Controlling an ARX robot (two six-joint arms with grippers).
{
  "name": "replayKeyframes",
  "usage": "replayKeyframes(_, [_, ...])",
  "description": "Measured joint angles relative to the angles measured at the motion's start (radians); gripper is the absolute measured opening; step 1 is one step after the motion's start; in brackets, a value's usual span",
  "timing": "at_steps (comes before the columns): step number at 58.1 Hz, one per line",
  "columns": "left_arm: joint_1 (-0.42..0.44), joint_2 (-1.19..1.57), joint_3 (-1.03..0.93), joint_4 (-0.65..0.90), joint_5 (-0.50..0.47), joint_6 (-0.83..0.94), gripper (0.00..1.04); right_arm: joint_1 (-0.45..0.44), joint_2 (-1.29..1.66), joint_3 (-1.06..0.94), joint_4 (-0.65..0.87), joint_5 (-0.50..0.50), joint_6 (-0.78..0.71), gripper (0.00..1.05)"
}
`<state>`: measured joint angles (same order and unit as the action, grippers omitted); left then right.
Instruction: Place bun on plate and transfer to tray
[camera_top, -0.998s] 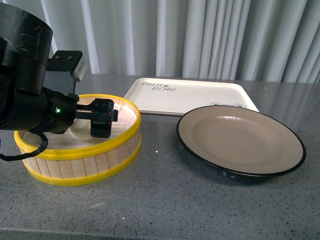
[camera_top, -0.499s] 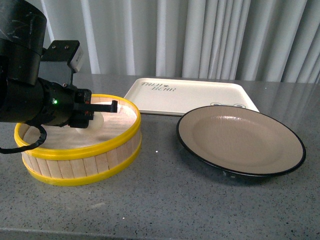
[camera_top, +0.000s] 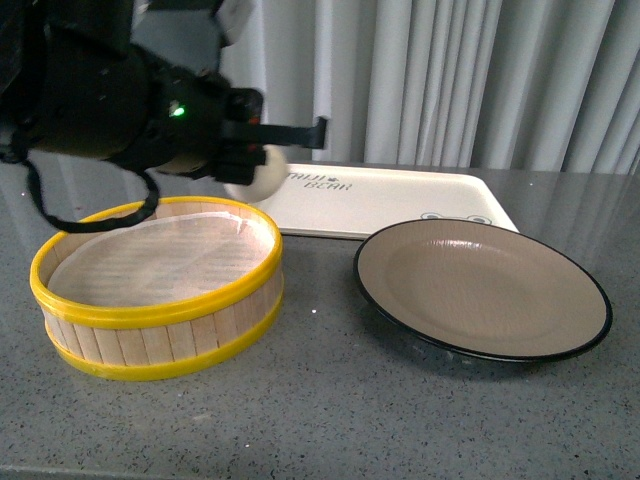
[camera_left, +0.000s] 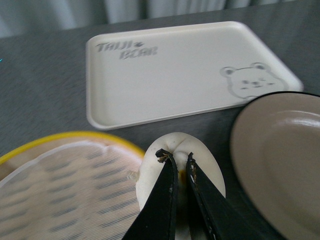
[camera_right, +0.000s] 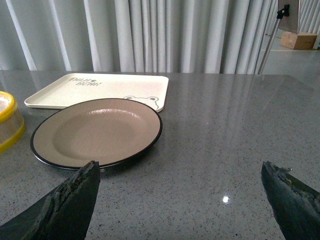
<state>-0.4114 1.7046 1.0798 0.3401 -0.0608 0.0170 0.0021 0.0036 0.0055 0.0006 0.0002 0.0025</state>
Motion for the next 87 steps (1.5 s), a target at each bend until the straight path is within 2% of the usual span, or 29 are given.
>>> replayKeyframes(14, [-0.227, 0.078, 0.115, -0.009, -0.038, 0.092, 0.04, 0.000, 0.000, 0.000, 0.000, 0.000, 0.000, 0.96])
replayKeyframes(33, [-0.330, 0.341, 0.375, -0.125, -0.071, 0.130, 0.04, 0.000, 0.000, 0.000, 0.000, 0.000, 0.000, 0.96])
replayKeyframes(58, [-0.338, 0.455, 0.543, -0.225, -0.046, 0.166, 0.04, 0.000, 0.000, 0.000, 0.000, 0.001, 0.000, 0.96])
replayKeyframes(87, [-0.319, 0.509, 0.576, -0.283, -0.086, 0.204, 0.04, 0.000, 0.000, 0.000, 0.000, 0.001, 0.000, 0.96])
